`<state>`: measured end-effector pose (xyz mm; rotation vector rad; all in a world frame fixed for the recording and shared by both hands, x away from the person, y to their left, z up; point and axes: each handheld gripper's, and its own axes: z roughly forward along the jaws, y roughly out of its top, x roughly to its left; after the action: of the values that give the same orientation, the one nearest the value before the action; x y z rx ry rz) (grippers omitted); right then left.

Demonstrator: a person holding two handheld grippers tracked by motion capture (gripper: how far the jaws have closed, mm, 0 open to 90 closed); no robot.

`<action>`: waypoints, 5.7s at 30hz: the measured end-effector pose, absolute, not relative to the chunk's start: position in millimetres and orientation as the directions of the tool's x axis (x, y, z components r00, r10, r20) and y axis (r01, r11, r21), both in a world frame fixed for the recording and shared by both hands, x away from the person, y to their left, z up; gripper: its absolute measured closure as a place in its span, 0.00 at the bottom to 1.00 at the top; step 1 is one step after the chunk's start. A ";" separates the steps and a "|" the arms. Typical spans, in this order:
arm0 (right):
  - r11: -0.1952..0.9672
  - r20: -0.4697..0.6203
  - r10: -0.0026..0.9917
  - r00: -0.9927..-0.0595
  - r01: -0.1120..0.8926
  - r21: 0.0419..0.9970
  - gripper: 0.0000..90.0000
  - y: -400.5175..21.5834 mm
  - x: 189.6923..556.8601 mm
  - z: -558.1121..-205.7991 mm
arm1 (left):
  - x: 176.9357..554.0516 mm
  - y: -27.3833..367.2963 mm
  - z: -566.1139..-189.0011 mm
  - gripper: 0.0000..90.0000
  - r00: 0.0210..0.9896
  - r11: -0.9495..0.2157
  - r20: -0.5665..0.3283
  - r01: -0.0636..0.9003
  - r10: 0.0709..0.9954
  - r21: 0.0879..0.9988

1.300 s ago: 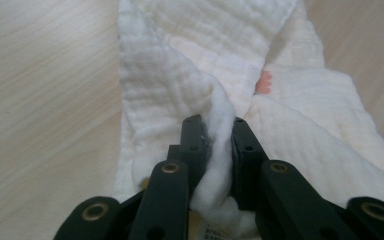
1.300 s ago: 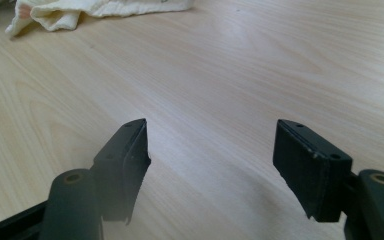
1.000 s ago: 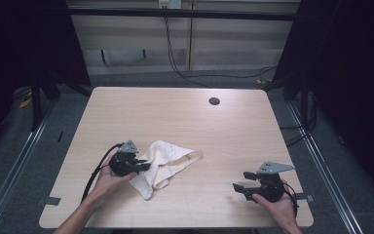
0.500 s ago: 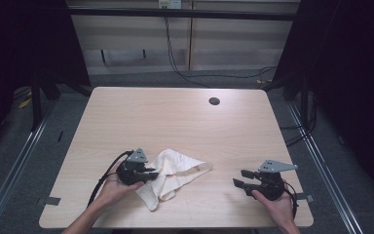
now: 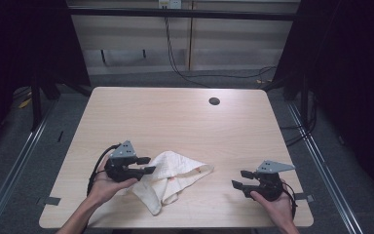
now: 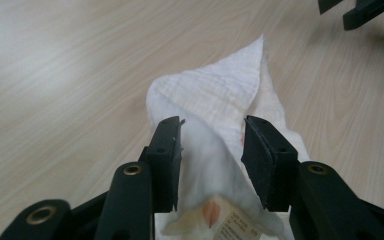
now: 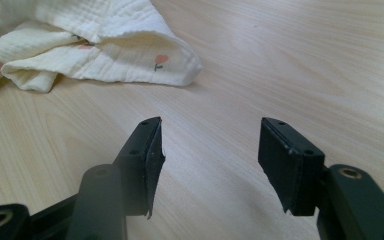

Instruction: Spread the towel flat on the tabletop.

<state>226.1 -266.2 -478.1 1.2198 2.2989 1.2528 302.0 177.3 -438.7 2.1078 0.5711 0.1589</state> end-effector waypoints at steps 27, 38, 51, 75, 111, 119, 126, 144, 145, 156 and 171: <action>0.283 0.161 0.764 -0.624 0.550 0.786 0.45 -259.5 226.2 -475.8 | 293.7 185.2 -491.0 0.67 0.932 -0.663 -0.131 0.335 0.339 0.670; 0.298 0.176 0.716 -0.676 0.523 0.798 0.51 -230.2 252.8 -468.0 | 291.6 176.4 -491.2 0.76 0.942 -0.691 -0.063 0.286 0.329 0.664; 0.413 0.120 0.686 -0.718 0.520 0.748 0.54 -199.9 302.3 -493.6 | 302.1 190.4 -487.3 0.90 0.909 -0.565 -0.205 0.390 0.363 0.727; 0.304 0.191 0.676 -0.711 0.506 0.807 0.95 -205.6 292.9 -479.8 | 302.0 209.0 -463.5 0.95 0.890 -0.419 -0.232 0.397 0.392 0.817; 0.270 0.165 0.590 -0.790 0.386 0.882 0.95 -221.8 286.6 -381.1 | 303.9 217.0 -396.9 0.96 0.893 -0.317 -0.183 0.328 0.411 0.890; 0.264 0.140 0.590 -0.796 0.353 0.898 0.95 -224.5 291.9 -358.4 | 312.2 215.3 -382.1 0.96 0.898 -0.303 -0.179 0.315 0.401 0.900; 0.246 0.145 0.590 -0.794 0.348 0.905 0.95 -229.7 303.8 -342.6 | 318.4 216.5 -376.4 0.96 0.888 -0.258 -0.184 0.312 0.421 0.915; 0.244 0.112 0.545 -0.831 0.285 0.927 0.95 -227.6 274.7 -309.6 | 293.9 217.9 -338.1 0.96 0.906 -0.272 -0.114 0.240 0.409 0.932; 0.245 0.107 0.547 -0.830 0.282 0.928 0.95 -228.3 272.8 -307.7 | 292.6 218.2 -334.8 0.96 0.903 -0.276 -0.107 0.238 0.416 0.931; 0.224 0.072 0.527 -0.847 0.220 0.950 0.95 -230.5 234.1 -291.3 | 261.8 223.3 -305.7 0.96 0.917 -0.247 -0.083 0.191 0.391 0.950; 0.226 0.102 0.584 -0.805 0.282 0.932 0.95 -246.9 245.0 -323.5 | 294.1 205.1 -339.4 0.96 0.898 -0.280 -0.150 0.283 0.414 0.918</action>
<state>245.0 -246.9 -323.5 0.8129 2.2326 1.6073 294.1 205.1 -339.4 1.8809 0.5148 0.1387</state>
